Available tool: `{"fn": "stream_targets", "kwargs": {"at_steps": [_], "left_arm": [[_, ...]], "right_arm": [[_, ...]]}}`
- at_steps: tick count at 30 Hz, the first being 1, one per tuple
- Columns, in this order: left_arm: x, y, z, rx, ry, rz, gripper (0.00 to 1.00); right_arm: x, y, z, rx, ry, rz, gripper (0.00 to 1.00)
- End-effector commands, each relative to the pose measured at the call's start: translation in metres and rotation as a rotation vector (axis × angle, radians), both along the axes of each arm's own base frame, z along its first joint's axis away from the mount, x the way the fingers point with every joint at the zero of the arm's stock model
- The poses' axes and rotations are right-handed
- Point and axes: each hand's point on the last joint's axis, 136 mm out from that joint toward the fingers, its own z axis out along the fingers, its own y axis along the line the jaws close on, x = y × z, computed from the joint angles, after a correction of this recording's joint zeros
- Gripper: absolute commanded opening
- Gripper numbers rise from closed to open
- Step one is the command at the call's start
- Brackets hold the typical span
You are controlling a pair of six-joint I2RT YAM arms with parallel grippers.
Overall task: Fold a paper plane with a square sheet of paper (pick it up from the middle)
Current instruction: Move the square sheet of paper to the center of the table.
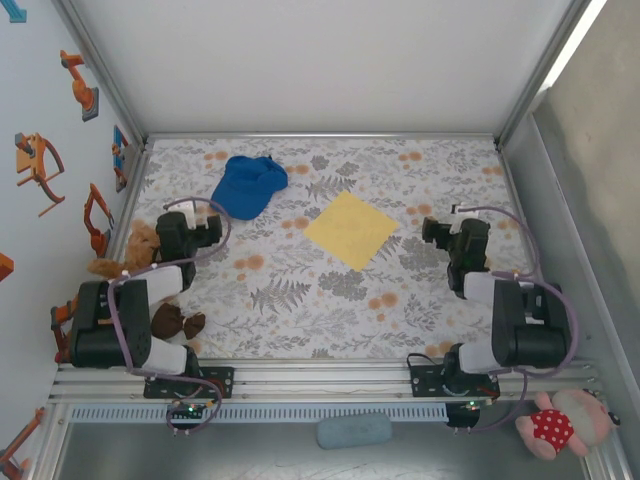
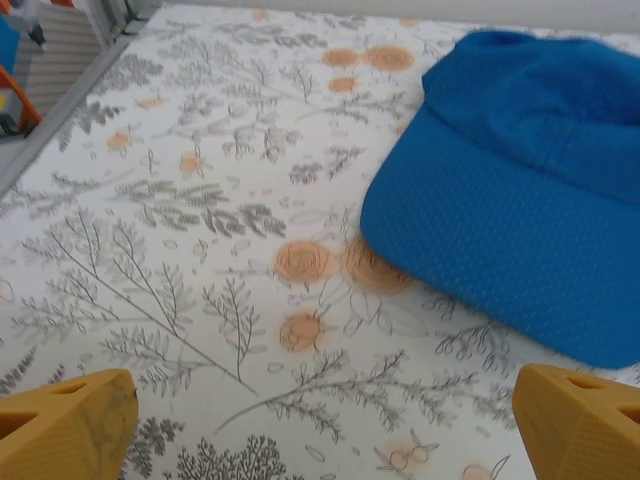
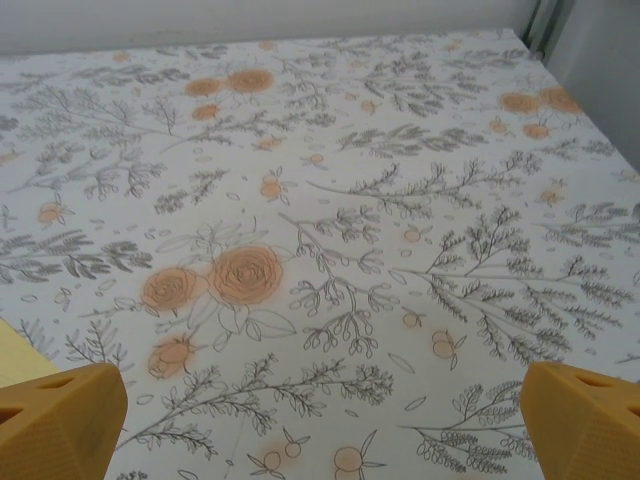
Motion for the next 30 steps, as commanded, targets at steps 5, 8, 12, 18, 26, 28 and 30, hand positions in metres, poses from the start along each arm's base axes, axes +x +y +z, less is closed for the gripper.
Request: {"fn": "stream_targets", "kwargs": {"at_steps": [5,8,12,18,26,28,30], "left_arm": [[-0.014,-0.008,0.059,-0.177,0.052,0.094,0.96],[-0.022,-0.03,0.079,-0.323,0.055,0.041,0.96],[-0.026,-0.069,0.102,-0.594,0.07,-0.08,0.96],[-0.03,-0.111,0.11,-0.793,0.15,-0.231,0.96],[-0.043,-0.133,0.078,-0.817,0.263,-0.227,0.99],[-0.046,-0.138,0.069,-0.808,0.288,-0.225,0.95],[-0.049,-0.143,0.06,-0.798,0.316,-0.216,0.92]], "right_arm": [[0.0,0.006,0.073,0.201,0.058,-0.056,1.0],[-0.002,0.016,0.078,0.304,0.19,-0.058,1.0],[-0.001,0.047,0.072,0.42,0.322,0.013,1.0],[0.007,0.096,0.052,0.507,0.449,0.108,0.88],[0.03,0.163,0.009,0.405,0.628,0.212,0.56],[0.041,0.175,0.003,0.4,0.64,0.225,0.49],[0.052,0.188,-0.004,0.403,0.651,0.239,0.45]]}}
